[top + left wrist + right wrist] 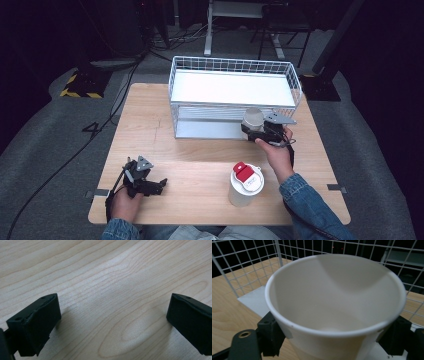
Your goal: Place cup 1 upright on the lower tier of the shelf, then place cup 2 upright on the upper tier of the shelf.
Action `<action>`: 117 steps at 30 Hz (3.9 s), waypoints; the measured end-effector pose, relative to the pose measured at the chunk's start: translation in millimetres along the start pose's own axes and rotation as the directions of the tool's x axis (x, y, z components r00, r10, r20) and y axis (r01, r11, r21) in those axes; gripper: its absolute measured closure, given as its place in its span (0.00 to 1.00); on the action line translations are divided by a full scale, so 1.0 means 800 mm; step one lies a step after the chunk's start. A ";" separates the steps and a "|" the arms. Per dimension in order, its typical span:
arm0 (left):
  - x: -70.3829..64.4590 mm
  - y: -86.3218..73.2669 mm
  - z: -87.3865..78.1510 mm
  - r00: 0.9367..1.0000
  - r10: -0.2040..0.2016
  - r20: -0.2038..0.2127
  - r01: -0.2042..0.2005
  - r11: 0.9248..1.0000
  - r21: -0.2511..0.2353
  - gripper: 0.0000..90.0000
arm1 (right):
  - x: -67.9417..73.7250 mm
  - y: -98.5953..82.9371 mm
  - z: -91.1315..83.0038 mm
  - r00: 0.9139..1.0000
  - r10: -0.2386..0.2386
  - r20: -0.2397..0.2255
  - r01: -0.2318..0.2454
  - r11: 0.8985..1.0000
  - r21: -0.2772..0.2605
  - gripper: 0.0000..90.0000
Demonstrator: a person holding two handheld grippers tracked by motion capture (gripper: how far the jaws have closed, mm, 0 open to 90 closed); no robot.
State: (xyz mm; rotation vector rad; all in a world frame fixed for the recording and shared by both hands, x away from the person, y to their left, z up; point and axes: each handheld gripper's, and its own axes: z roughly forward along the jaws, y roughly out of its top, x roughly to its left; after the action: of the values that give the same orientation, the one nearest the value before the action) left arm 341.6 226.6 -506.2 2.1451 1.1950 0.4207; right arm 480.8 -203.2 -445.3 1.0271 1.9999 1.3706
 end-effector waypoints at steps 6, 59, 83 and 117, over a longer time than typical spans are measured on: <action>0.000 0.000 0.000 1.000 0.000 0.000 0.000 1.000 0.000 0.00 | -0.005 -0.007 0.012 0.999 0.023 0.032 -0.022 1.000 -0.011 0.23; 0.000 0.000 0.000 1.000 0.004 0.003 -0.004 1.000 0.001 0.00 | -0.026 -0.028 0.033 0.994 0.104 0.037 -0.103 0.994 -0.040 0.00; -0.001 -0.001 -0.001 1.000 0.006 0.004 -0.006 1.000 0.006 0.00 | -0.022 -0.021 -0.048 0.999 0.051 0.017 -0.050 0.998 -0.031 0.00; 0.000 0.001 0.001 1.000 -0.006 -0.001 0.006 1.000 0.002 0.00 | -0.009 -0.031 -0.193 0.989 -0.041 -0.144 0.046 0.998 0.033 0.06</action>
State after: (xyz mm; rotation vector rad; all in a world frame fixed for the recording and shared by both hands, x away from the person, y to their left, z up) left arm 342.4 226.3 -506.2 2.1421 1.2026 0.4181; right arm 361.5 -299.2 -411.8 0.9171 2.1454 1.4261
